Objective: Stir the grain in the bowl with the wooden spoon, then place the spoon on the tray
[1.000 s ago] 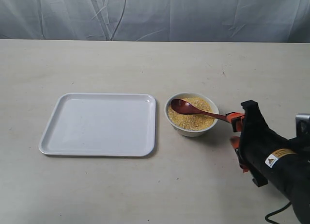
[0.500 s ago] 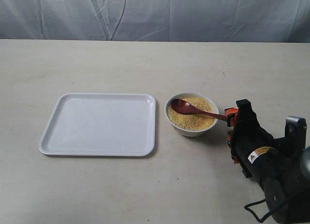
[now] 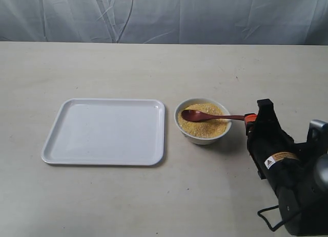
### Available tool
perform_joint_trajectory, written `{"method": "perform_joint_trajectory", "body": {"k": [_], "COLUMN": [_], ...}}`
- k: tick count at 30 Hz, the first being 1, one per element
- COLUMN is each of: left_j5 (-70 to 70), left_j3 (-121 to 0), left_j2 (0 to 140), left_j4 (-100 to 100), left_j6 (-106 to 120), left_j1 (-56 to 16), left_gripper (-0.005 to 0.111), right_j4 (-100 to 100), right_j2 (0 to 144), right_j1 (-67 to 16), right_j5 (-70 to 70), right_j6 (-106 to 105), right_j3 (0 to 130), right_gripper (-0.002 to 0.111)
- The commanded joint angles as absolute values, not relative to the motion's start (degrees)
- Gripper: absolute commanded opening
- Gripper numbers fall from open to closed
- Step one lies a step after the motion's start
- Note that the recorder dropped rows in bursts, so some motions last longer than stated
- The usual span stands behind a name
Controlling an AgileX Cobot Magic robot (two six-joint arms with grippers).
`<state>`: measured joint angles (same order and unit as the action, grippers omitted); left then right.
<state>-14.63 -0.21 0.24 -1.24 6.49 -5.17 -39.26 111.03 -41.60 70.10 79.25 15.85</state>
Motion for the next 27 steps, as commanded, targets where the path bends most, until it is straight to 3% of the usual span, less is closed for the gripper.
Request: {"method": "perform_joint_trajectory", "body": {"k": [1,20,27], "left_j5": [-14.1,-14.1,-14.1], "left_j3": [0.0,0.0,0.0], "left_j2": [0.0,0.0,0.0], "left_j4": [-1.1,-1.1,-1.1], "left_j6": [6.4,6.4,6.4], "left_j1": [-5.2,-5.2,-5.2], "left_gripper": [0.0,0.0,0.0], "right_j4": [-40.2,-42.2,-40.1], "right_j2": [111.2,104.2,95.8], "right_j1": [-41.7,-41.7,-41.7], "right_j5": [69.6,70.0,70.0], "right_j6": [78.4,75.9,50.4], "right_j3": [15.8,16.5,18.7], "right_gripper": [-0.001,-0.001,-0.001]}}
